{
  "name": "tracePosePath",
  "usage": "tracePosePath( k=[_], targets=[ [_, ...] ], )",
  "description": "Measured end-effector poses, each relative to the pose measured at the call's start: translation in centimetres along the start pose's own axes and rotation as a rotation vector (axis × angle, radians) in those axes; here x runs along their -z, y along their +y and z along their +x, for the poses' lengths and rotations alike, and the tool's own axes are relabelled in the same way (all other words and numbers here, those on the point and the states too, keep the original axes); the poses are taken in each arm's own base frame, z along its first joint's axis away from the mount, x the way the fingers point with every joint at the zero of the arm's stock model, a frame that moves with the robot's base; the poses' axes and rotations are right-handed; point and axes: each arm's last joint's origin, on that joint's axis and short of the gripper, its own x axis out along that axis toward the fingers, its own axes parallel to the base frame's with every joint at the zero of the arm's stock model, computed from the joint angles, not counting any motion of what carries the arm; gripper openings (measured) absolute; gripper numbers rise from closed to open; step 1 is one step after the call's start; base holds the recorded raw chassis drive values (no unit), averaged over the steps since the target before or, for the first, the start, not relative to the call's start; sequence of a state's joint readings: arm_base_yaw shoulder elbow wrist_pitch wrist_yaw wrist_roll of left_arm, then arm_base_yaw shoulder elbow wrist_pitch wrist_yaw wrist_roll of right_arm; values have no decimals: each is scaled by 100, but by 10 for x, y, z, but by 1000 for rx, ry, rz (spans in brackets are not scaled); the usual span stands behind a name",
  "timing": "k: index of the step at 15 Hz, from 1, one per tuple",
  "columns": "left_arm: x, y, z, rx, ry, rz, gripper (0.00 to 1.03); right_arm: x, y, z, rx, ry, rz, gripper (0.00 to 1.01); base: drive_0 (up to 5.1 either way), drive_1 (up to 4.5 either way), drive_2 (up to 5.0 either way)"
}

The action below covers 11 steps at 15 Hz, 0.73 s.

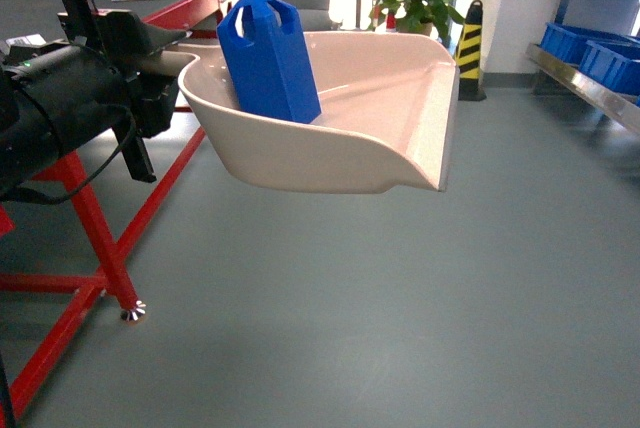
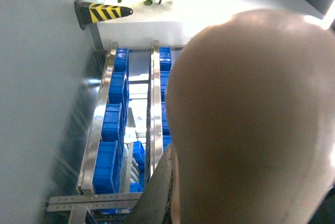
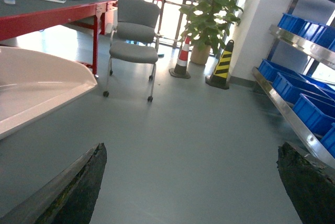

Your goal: Place part in tray to right shelf

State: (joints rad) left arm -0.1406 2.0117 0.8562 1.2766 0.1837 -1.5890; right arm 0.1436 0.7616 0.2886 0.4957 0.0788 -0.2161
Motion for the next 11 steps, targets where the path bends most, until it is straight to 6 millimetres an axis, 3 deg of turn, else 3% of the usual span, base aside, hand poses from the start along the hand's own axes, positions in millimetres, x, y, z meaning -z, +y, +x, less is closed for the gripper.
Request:
tracePosePath(
  k=[11],
  targets=[
    [0,0,0,-3,0,-1,15,0,0,0,0,0,0,98,9,439,-421]
  ],
)
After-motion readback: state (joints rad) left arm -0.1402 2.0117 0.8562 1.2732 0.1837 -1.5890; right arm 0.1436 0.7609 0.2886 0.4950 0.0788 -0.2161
